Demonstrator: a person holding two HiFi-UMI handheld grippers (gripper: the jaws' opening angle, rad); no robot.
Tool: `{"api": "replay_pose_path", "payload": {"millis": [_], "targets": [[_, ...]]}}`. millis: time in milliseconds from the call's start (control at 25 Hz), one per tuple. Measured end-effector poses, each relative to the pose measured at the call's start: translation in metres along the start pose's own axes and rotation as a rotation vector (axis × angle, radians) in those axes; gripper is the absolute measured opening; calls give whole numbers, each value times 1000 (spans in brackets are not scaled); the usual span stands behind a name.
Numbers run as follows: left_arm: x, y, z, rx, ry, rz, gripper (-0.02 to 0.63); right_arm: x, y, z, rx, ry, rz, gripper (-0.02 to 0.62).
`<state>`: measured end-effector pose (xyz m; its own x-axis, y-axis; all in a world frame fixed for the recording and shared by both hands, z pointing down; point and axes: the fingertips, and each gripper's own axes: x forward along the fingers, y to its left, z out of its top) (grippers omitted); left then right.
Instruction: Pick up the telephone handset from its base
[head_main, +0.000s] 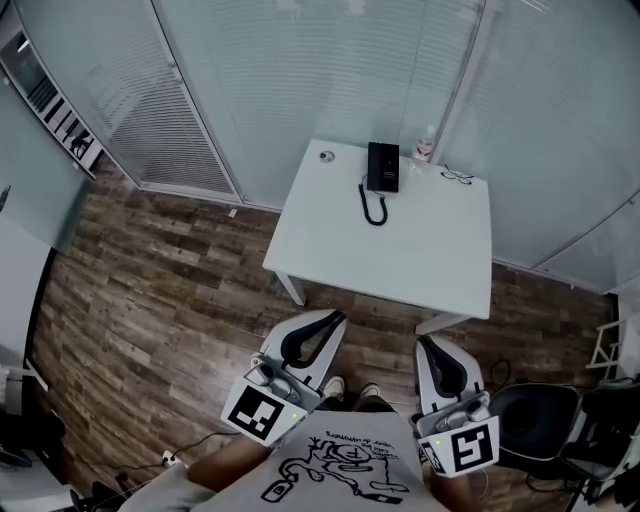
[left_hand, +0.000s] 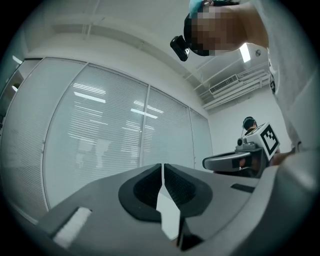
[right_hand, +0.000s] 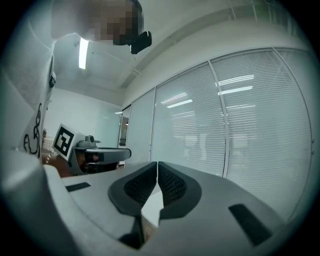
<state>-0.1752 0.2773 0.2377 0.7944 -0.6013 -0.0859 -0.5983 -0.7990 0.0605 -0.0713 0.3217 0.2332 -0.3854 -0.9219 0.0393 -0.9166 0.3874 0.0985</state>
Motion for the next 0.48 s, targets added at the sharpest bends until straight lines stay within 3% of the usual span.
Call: {"api": "replay_pose_path", "payload": {"millis": [480], "targets": [[32,36,-7,-39,-2,7,15,50,-23,-11,22,13,17,8]]}}
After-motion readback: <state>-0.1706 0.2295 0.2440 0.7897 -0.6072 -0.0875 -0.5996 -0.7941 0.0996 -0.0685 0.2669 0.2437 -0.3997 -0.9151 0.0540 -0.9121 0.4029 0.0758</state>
